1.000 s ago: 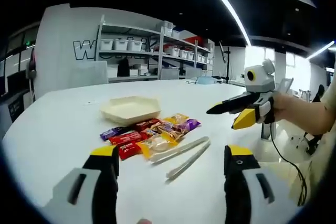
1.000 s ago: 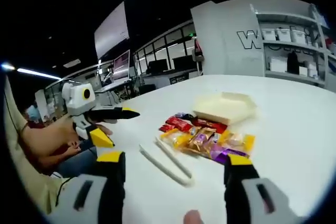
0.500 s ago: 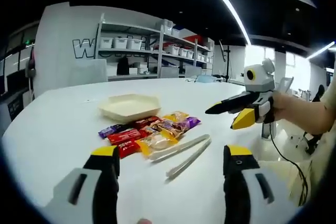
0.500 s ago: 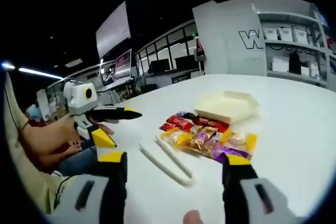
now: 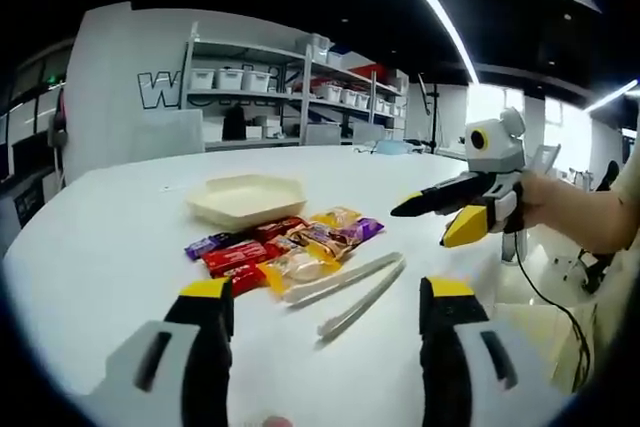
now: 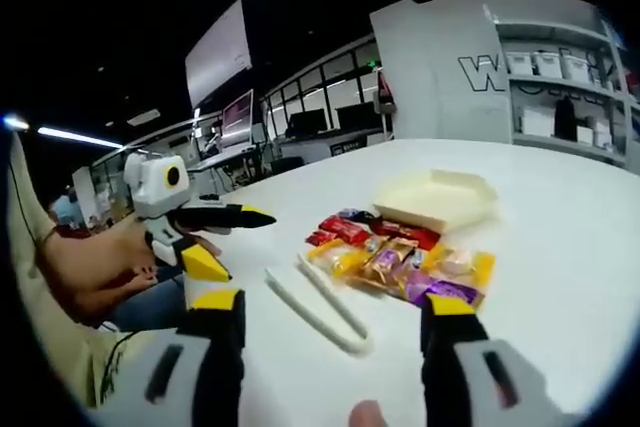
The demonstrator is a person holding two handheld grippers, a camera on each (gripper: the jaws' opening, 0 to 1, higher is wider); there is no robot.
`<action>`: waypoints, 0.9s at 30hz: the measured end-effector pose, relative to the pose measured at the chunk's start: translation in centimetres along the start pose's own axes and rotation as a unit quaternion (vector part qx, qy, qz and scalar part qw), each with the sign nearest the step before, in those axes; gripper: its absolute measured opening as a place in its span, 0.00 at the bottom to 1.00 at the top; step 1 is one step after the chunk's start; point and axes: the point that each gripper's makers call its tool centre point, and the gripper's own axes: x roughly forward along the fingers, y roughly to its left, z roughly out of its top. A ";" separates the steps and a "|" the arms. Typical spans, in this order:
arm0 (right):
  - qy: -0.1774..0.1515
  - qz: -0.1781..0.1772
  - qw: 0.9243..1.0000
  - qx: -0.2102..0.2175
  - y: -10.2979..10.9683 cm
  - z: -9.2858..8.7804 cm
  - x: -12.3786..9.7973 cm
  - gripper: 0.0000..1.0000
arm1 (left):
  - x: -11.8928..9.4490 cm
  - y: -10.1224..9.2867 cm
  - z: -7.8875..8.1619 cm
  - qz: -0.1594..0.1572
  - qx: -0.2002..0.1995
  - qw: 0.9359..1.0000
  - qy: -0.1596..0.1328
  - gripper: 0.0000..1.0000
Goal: Place the target food into the container with the food tongs after gripping and lifting it, then release it inside without dropping or visibly crushing the food.
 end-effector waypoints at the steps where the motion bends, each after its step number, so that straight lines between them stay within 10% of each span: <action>1: 0.001 0.000 1.000 0.000 0.0 0.0 0.0 0.68 | 0.0 0.0 0.0 0.000 0.000 1.000 0.001 0.73; 27: 0.033 0.044 0.998 -0.016 0.7 -1.7 1.9 0.54 | 0.9 0.2 -2.2 -0.001 0.053 0.997 0.049 0.48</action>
